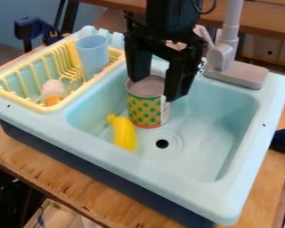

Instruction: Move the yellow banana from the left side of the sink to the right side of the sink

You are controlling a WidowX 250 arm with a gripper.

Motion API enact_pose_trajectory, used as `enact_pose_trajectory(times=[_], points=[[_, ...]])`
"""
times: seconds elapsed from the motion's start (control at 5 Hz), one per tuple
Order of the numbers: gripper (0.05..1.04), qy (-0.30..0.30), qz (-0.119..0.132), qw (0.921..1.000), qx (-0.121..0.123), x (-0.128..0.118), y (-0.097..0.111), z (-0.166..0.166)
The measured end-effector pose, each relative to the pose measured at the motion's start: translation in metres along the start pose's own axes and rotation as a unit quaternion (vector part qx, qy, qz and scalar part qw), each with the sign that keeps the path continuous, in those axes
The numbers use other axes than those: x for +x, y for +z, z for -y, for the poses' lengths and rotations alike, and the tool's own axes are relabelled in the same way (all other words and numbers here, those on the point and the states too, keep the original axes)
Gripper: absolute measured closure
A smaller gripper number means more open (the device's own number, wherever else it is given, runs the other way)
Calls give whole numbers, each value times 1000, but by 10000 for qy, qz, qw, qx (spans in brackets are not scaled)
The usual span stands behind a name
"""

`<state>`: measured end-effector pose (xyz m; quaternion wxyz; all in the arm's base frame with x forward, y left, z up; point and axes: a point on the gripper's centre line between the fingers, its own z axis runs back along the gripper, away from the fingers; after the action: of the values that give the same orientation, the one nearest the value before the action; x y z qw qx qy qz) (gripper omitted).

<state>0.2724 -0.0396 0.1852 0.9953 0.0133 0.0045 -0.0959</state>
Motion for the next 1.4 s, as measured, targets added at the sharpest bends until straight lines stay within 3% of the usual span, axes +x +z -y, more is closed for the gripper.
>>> enact_pose_trajectory(times=[0.2, 0.4, 0.6, 0.8, 1.0, 1.4], points=[[83, 42, -138, 9999, 4, -1, -7, 0], [83, 775, -282, 9957, 413, -4, -17, -11], [83, 1289, -428, 9891, 574, -12, -27, -15], [83, 1582, -499, 9844, 590, -17, -40, -17], [83, 2026, -529, 9770, 400, -23, -57, -29], [83, 2006, -390, 9785, 273, -20, -71, -43]])
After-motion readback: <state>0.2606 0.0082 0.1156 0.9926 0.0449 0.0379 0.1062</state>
